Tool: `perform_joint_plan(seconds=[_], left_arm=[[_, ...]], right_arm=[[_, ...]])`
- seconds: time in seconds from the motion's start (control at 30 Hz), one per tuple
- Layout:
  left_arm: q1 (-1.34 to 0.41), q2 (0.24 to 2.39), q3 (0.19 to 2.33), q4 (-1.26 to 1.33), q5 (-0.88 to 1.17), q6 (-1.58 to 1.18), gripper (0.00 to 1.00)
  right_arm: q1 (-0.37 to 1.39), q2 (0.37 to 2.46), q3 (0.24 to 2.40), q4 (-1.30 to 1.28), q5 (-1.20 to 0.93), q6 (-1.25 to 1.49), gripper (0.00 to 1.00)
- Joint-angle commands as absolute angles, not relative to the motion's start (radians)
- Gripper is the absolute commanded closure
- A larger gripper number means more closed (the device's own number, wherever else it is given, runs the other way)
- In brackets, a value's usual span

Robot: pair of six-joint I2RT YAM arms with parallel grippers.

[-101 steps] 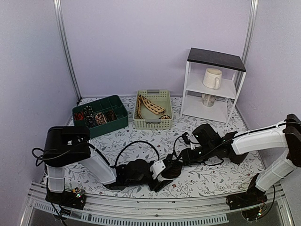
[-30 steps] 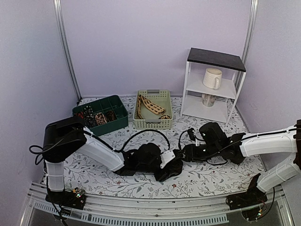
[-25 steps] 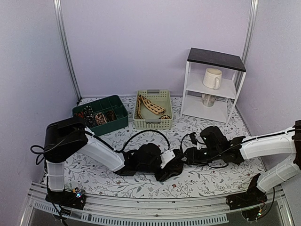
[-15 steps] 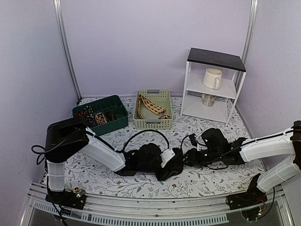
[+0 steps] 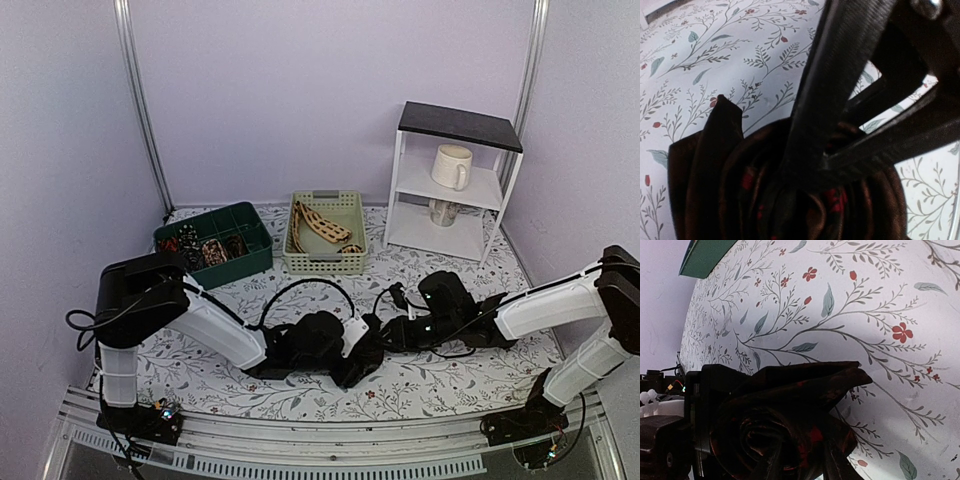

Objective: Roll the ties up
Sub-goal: Roll the tie at the center of the board, then pick up the tie from the center of the board.

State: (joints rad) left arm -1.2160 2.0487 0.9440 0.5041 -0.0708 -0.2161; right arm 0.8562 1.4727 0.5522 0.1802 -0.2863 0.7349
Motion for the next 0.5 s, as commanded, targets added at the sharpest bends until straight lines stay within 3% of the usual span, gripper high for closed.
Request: perform_joint_plan(seconds=[0.0, 0.47], left_arm=[[-1.224, 2.048, 0.919, 0.46, -0.112, -0.225, 0.29], [-1.208, 1.937, 0.924, 0.383, -0.121, -0.192, 0.18]], right_arm=[[0.858, 1.5, 0.58, 0.198, -0.311, 0.663, 0.71], [0.858, 1.483, 0.56, 0.202, -0.307, 0.649, 0.72]])
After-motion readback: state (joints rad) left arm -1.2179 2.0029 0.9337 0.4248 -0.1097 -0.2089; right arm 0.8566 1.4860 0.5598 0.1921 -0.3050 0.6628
